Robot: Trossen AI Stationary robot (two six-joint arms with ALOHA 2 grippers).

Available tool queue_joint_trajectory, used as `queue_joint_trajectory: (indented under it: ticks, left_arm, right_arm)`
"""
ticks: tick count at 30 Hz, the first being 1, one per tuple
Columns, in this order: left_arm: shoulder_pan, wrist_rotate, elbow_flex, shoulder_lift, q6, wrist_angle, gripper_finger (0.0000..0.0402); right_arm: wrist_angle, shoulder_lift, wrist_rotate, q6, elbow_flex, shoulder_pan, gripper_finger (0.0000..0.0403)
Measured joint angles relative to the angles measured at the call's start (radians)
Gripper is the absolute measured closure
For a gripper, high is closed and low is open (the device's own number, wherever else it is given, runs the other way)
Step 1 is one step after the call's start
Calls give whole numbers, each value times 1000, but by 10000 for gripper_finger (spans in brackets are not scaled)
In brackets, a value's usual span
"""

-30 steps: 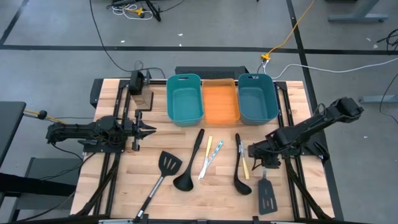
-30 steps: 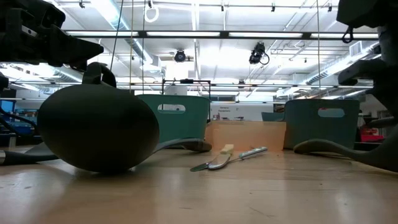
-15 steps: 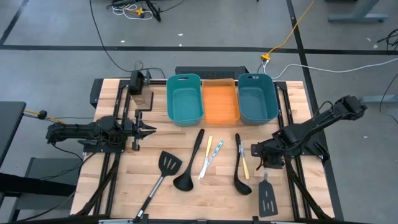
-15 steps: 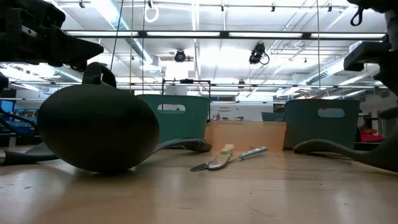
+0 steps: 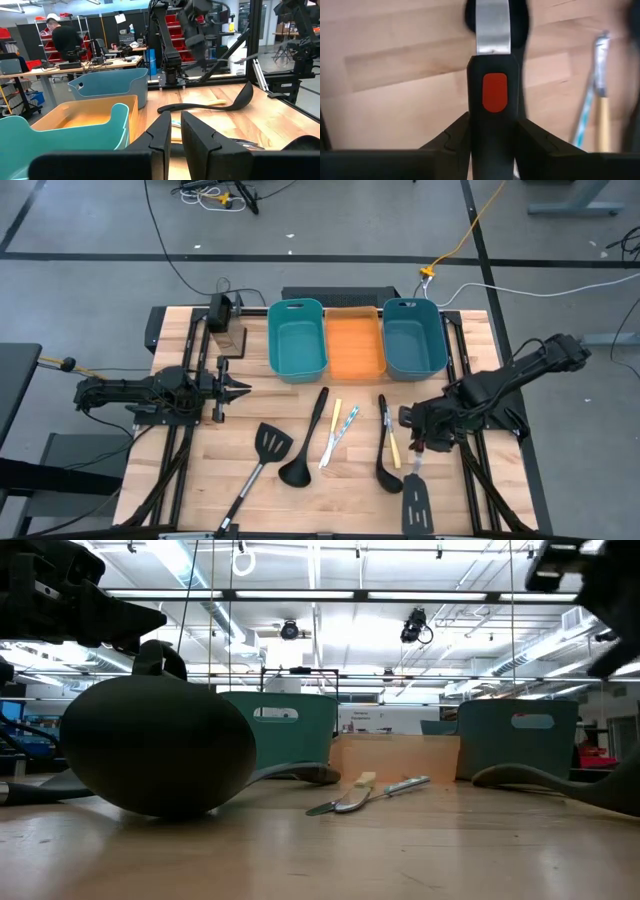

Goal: Pick & Place Kitchen Items
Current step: Put the right black spatula into the green bin

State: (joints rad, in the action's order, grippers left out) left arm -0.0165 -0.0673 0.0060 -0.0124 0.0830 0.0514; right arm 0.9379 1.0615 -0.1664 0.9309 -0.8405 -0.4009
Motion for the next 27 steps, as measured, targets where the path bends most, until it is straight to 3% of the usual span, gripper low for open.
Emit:
queue_joint_trajectory:
  ticks: [19, 27]
  left_arm:
    - [0, 0, 0, 0, 0, 0, 352]
    - [0, 0, 0, 0, 0, 0, 352]
  right_arm:
    - [-2, 20, 1, -205, -275, 107, 282]
    - [-8, 27, 78, -336, -298, 142, 282]
